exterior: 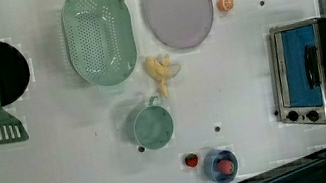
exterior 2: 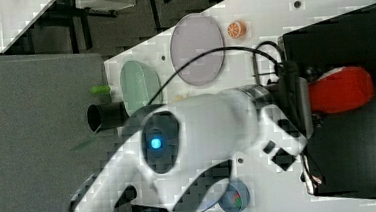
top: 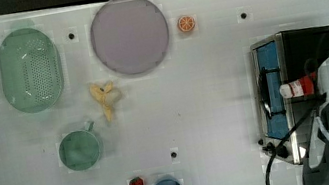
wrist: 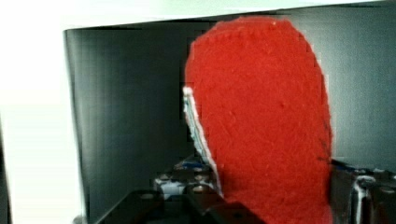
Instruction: Pick Ketchup from oven and place it on table.
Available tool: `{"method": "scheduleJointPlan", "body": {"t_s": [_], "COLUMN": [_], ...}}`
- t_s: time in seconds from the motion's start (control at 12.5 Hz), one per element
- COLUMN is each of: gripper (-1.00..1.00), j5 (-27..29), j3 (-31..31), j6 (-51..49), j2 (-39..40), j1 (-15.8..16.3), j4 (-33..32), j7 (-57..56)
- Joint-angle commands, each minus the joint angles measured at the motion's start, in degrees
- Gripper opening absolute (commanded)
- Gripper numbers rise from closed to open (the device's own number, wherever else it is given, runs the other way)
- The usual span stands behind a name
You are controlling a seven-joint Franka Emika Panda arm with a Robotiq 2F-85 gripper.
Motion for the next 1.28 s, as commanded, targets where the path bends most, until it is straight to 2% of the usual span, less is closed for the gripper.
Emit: {"method": "scheduleJointPlan", "body": {"t_s": [0.08, 0.4, 0.72, 1.04, 1.28], "gripper": [0.27, 0.27, 0.27, 0.27, 0.27], "j5": [-3.2, -7.3, -8.2, -8.2, -8.4], "j3": [1.1, 3.1, 12.0, 22.2, 26.4], "j6": [-6.3, -25.2, -32.7, -33.5, -32.1], "j2": [-6.3, -9.4, -11.7, -11.6, -11.6], "j1": [4.2, 8.2, 12.4, 14.6, 15.3], "j4": [9.6, 17.3, 18.2, 14.7, 7.9], "j7": [-1.3, -1.3, -1.3, -1.3, -1.2]}}
